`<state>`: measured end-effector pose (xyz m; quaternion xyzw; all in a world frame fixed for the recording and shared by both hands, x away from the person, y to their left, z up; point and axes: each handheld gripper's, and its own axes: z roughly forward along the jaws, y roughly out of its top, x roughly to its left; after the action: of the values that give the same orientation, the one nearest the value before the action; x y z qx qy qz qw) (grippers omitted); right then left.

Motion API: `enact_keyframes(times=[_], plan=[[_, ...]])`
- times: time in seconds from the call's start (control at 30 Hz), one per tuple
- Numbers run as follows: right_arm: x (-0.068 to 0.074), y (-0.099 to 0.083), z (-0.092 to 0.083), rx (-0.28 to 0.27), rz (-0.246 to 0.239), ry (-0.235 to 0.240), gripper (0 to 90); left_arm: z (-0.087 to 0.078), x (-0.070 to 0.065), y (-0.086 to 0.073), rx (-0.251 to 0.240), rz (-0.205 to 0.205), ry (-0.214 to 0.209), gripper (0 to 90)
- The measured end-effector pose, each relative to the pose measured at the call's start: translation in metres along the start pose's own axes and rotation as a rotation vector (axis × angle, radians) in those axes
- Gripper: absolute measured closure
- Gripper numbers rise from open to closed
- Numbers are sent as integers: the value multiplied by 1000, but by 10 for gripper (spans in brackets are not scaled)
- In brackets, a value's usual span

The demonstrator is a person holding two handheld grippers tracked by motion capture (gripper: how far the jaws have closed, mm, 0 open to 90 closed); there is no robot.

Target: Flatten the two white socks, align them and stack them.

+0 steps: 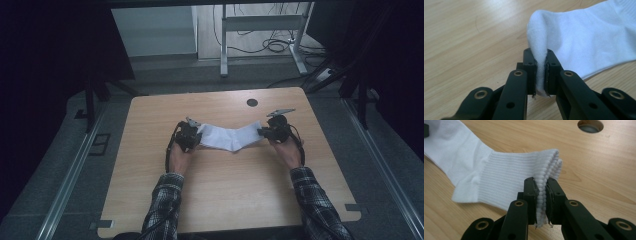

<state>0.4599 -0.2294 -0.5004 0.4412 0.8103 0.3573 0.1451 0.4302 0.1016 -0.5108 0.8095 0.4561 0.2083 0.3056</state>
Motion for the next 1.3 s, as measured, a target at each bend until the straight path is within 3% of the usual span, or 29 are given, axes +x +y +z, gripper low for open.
enact_keyframes(times=[0.1, 0.27, 0.47, 0.6, 0.9, 1.3], plan=[[0, -4, 7, 28, -7, -3, 782, 7, 0, -5, 25, 11, 5, 811], [-1, -12, 18, 75, -17, -7, 760, 16, 2, -15, 35, -12, -1, 784], [-3, -11, 17, 75, -22, -30, 669, 14, 7, -16, 21, -38, 20, 621], [-6, -9, 12, 73, -6, -35, 558, 10, 11, -17, -16, -71, 3, 503], [-6, -8, 5, 38, 4, -21, 393, 4, 14, -21, -38, -102, -23, 369], [1, -8, -2, 37, -23, -1, 277, -9, 16, -25, -54, -137, -75, 228]])
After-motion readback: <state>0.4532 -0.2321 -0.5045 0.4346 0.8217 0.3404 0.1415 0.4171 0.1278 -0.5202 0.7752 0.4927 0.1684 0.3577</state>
